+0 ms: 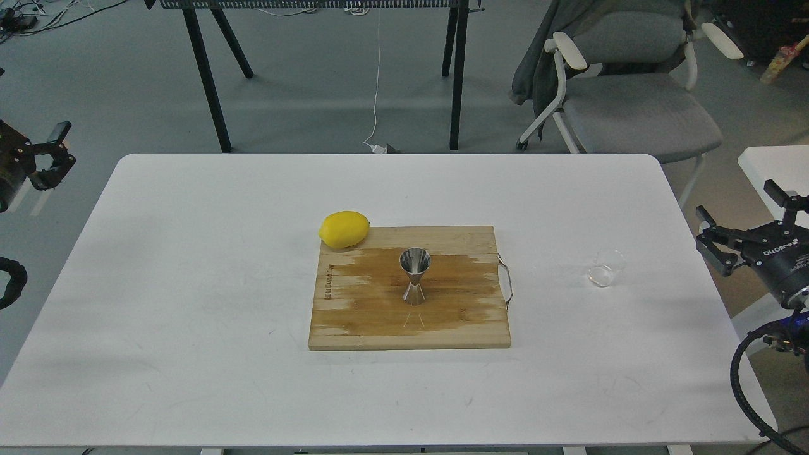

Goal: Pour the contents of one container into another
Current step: 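Reach the right gripper toward the small clear glass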

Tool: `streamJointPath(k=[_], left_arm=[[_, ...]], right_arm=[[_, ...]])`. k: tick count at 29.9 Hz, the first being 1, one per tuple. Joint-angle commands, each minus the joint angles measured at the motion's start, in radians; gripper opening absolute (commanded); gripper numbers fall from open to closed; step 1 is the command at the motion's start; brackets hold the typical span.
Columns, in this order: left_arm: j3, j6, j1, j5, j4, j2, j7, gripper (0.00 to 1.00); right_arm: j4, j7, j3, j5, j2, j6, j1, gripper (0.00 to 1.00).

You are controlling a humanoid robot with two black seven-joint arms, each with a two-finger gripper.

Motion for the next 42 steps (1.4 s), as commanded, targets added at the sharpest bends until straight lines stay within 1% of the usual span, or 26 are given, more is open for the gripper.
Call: streamJointPath(k=[1, 5, 8, 12, 15, 20, 23, 28, 31, 38, 42], left_arm=[[-0.002, 0.0, 0.005, -0.092, 0.0, -0.02, 0.0, 1.0], [-0.002, 0.0, 0.005, -0.113, -0.002, -0.042, 0.0, 1.0], [0.0, 0.0, 0.011, -0.112, -0.002, -0.043, 0.0, 1.0], [0.003, 0.0, 0.016, -0.11, 0.0, -0.05, 0.0, 1.0], [0.003, 0.0, 0.026, -0.11, 0.0, -0.05, 0.0, 1.0], [0.004, 0.0, 0.031, -0.11, 0.0, -0.054, 0.0, 1.0], [0.003, 0.0, 0.034, -0.11, 0.0, -0.063, 0.0, 1.0], [0.003, 0.0, 0.037, -0.11, 0.0, -0.065, 0.0, 1.0], [0.003, 0.0, 0.037, -0.11, 0.0, -0.065, 0.0, 1.0], [0.004, 0.0, 0.037, -0.11, 0.002, -0.065, 0.0, 1.0], [0.004, 0.0, 0.037, -0.11, 0.003, -0.066, 0.0, 1.0]], right_arm=[[0.12, 0.001, 0.005, 0.097, -0.024, -0.034, -0.025, 0.99], [0.148, 0.003, 0.008, 0.202, -0.016, -0.24, -0.025, 0.99], [0.154, 0.007, 0.013, 0.231, -0.001, -0.376, -0.023, 0.99], [0.148, 0.011, 0.024, 0.234, 0.051, -0.505, -0.023, 0.99], [0.148, 0.012, 0.037, 0.231, 0.08, -0.629, -0.016, 0.98], [0.148, 0.015, 0.037, 0.22, 0.103, -0.774, 0.001, 0.98], [0.144, 0.02, 0.034, 0.219, 0.106, -0.84, 0.023, 0.98], [0.119, 0.027, 0.016, 0.193, 0.112, -0.915, 0.073, 0.98], [0.089, 0.024, -0.005, 0.127, 0.163, -0.972, 0.118, 0.98], [0.026, 0.018, -0.03, 0.03, 0.252, -0.977, 0.179, 0.98], [-0.017, 0.02, -0.05, 0.018, 0.277, -0.977, 0.208, 0.97]])
